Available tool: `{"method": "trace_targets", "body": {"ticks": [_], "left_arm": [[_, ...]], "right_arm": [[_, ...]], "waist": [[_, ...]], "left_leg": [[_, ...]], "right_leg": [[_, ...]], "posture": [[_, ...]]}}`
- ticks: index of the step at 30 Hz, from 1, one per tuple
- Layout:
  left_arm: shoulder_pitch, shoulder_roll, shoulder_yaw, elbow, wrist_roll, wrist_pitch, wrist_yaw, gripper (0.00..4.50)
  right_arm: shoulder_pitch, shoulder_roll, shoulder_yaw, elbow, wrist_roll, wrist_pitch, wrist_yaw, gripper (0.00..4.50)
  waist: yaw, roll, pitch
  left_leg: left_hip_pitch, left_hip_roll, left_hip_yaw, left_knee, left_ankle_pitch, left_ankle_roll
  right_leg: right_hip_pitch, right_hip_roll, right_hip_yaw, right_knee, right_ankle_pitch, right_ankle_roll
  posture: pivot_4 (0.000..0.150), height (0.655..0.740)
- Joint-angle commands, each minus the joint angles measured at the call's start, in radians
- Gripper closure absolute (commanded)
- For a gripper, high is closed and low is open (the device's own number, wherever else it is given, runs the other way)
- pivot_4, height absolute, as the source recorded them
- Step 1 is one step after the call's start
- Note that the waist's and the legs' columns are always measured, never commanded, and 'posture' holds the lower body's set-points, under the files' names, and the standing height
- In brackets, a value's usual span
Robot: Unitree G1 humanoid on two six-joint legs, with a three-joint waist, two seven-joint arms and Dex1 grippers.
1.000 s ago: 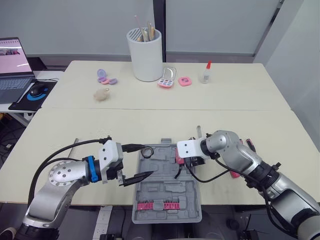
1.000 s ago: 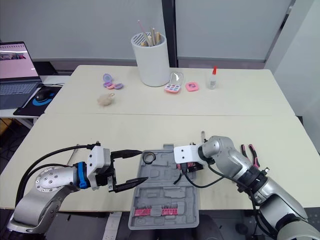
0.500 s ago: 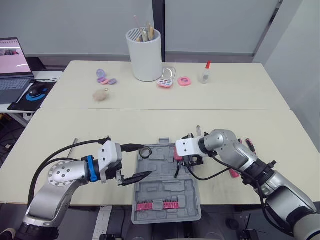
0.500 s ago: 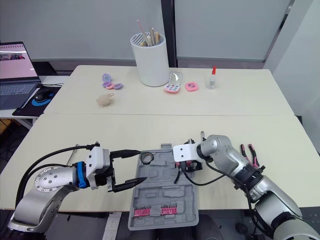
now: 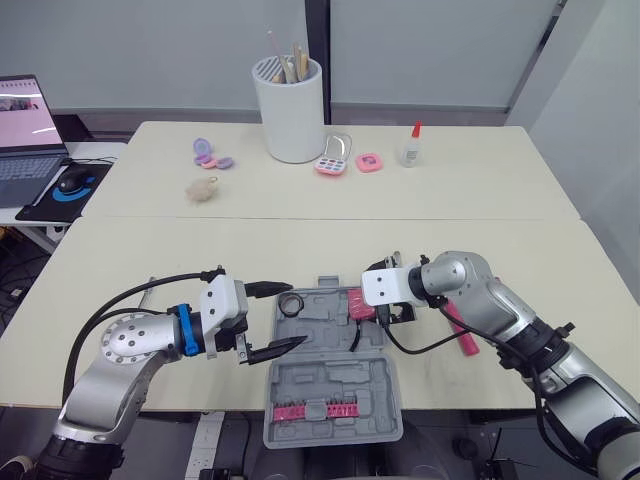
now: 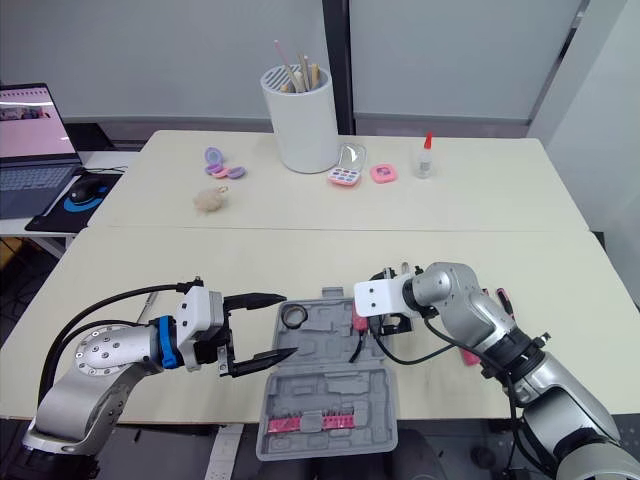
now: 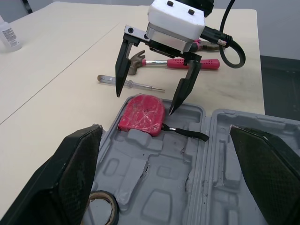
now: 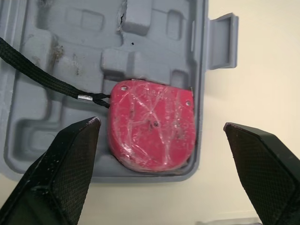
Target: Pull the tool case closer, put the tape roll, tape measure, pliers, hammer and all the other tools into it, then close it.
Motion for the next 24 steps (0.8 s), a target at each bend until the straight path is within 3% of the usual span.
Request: {"method": "trace_targets", "body": {"ticks": [1, 8, 11, 14, 24], "left_arm": [[-0.016, -0.001, -0.008, -0.021, 0.000, -0.005, -0.005, 0.00], [-0.033, 0.000, -0.012, -0.018, -0.002, -0.002, -0.004, 0.00], [-0.038, 0.000, -0.013, -0.015, -0.002, -0.001, -0.005, 0.00], [-0.041, -0.001, -0.013, -0.013, 0.000, 0.000, -0.004, 0.00], [-0.038, 0.000, -0.013, -0.014, 0.007, -0.004, -0.003, 0.00]], "right_arm": [[0.004, 0.002, -0.036, -0.053, 0.017, 0.018, 0.005, 0.04], [0.030, 0.033, -0.141, -0.145, 0.182, 0.142, 0.051, 0.04], [0.041, 0.048, -0.175, -0.160, 0.238, 0.157, 0.049, 0.64], [0.063, 0.066, -0.201, -0.157, 0.275, 0.151, 0.016, 1.66], [0.174, 0.078, -0.207, -0.048, 0.257, -0.068, -0.109, 3.89]], "waist": [[0.000, 0.000, 0.000], [0.001, 0.000, 0.000], [0.000, 0.000, 0.000], [0.000, 0.000, 0.000], [-0.001, 0.000, 0.000]], "left_leg": [[0.000, 0.000, 0.000, 0.000, 0.000, 0.000], [0.000, 0.000, 0.000, 0.000, 0.000, 0.000], [0.000, 0.000, 0.000, 0.000, 0.000, 0.000], [0.000, 0.000, 0.000, 0.000, 0.000, 0.000], [0.000, 0.000, 0.000, 0.000, 0.000, 0.000]], "right_leg": [[0.000, 0.000, 0.000, 0.000, 0.000, 0.000], [0.000, 0.000, 0.000, 0.000, 0.000, 0.000], [0.000, 0.000, 0.000, 0.000, 0.000, 0.000], [0.000, 0.000, 0.000, 0.000, 0.000, 0.000], [0.000, 0.000, 0.000, 0.000, 0.000, 0.000]], "posture": [[0.150, 0.7400], [0.150, 0.7400], [0.150, 0.7400], [0.150, 0.7400], [0.150, 0.7400]]}}
